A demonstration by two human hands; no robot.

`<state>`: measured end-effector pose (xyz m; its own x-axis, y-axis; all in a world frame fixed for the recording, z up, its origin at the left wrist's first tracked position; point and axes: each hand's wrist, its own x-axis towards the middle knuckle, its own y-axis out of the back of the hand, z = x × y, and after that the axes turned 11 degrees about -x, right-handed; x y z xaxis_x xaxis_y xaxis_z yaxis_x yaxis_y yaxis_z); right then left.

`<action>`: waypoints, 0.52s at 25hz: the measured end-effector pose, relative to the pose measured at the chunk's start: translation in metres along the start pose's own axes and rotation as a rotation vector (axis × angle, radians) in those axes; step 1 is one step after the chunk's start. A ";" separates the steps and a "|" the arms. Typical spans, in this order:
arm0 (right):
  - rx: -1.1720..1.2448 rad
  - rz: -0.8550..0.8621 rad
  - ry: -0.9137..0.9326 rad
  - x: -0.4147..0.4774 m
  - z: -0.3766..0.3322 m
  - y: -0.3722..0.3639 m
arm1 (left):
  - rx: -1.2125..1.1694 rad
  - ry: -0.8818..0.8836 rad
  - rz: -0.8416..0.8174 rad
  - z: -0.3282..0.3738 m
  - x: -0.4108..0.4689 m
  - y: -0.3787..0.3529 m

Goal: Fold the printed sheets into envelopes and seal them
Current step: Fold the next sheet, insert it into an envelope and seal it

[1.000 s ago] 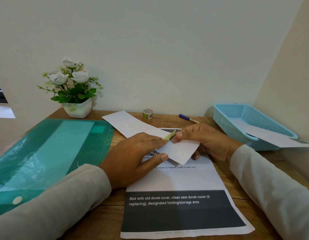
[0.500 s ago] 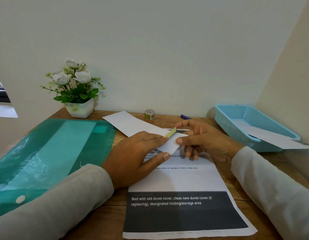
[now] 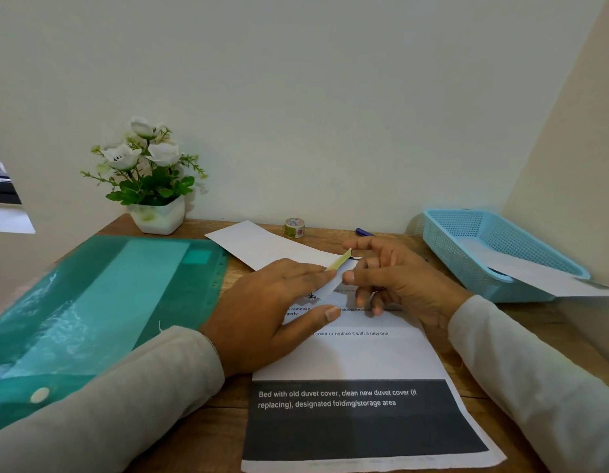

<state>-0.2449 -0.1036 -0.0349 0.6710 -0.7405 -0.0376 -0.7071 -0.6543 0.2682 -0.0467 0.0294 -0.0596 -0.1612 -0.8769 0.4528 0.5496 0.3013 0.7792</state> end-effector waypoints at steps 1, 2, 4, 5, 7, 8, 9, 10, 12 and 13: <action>0.017 0.000 -0.016 0.001 0.000 -0.002 | -0.009 -0.017 0.005 0.001 0.000 0.000; 0.032 -0.002 -0.033 0.001 0.000 -0.003 | -0.017 -0.034 0.010 0.002 -0.001 -0.001; 0.046 0.001 -0.061 0.002 0.000 -0.007 | -0.021 -0.054 0.012 0.004 -0.001 -0.001; 0.047 0.012 -0.071 0.003 0.001 -0.009 | -0.019 -0.064 0.012 0.004 -0.001 -0.001; 0.046 0.049 -0.079 0.003 0.001 -0.015 | -0.012 -0.087 0.012 0.005 -0.001 -0.002; 0.045 0.070 -0.079 0.004 0.002 -0.017 | -0.008 -0.097 0.014 0.005 -0.001 -0.002; 0.044 0.093 -0.080 0.004 0.003 -0.019 | -0.004 -0.109 0.021 0.005 -0.001 -0.001; 0.042 0.116 -0.083 0.005 0.003 -0.021 | -0.001 -0.119 0.026 0.005 -0.001 -0.001; 0.025 0.158 -0.081 0.005 0.004 -0.023 | 0.003 -0.127 0.021 0.004 -0.001 -0.002; 0.005 0.176 -0.077 0.005 0.004 -0.024 | -0.002 -0.128 0.013 0.004 -0.001 -0.002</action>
<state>-0.2254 -0.0923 -0.0453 0.5182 -0.8529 -0.0640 -0.8132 -0.5145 0.2722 -0.0513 0.0309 -0.0597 -0.2571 -0.8183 0.5142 0.5538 0.3113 0.7723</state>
